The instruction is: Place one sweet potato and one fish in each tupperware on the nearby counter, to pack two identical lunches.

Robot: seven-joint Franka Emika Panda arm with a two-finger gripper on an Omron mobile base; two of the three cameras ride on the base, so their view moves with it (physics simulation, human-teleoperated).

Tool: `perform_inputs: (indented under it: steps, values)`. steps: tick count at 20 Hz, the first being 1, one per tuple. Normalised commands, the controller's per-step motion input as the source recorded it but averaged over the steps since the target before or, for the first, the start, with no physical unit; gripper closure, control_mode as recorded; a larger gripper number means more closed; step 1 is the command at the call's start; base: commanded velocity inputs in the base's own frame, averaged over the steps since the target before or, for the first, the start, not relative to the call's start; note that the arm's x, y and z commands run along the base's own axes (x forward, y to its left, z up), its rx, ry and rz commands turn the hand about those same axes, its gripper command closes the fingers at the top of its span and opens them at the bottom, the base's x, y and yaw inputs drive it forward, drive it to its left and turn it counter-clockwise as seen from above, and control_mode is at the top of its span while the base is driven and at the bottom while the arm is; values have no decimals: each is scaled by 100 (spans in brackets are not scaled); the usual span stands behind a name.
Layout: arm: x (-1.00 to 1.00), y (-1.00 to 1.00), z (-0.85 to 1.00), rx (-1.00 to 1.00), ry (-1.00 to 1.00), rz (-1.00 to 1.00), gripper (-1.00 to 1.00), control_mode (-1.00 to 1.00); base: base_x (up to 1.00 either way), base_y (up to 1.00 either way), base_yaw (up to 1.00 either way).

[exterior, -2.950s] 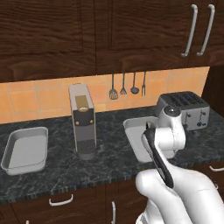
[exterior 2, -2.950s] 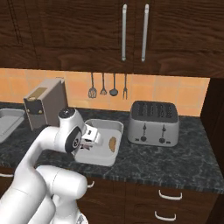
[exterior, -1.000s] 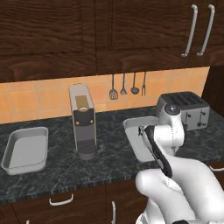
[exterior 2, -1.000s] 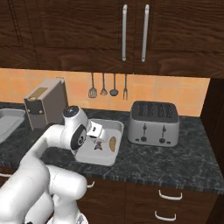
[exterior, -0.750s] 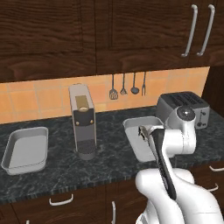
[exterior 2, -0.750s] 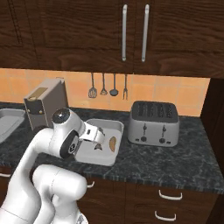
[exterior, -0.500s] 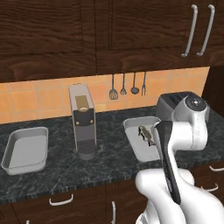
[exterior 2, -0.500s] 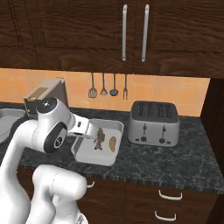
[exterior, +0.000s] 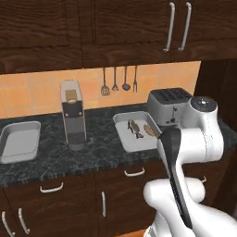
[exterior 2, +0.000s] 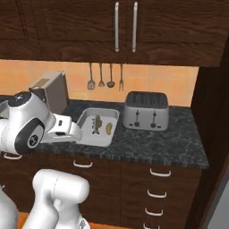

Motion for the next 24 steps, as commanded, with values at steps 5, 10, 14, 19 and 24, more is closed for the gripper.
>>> perform_inputs:
  steps: [5,10,14,19,24]
  values:
    - [0,0,0,0,0,0,-100,100,-64,-100,-20]
    - [0,0,0,0,0,0,-100,100,-27,-100,-15]
    - [0,0,0,0,0,0,-100,100,0,-99,-11]
    - [0,0,0,0,0,0,-100,100,2,-97,-16]
    - [0,0,0,0,0,0,-100,100,14,-92,-13]
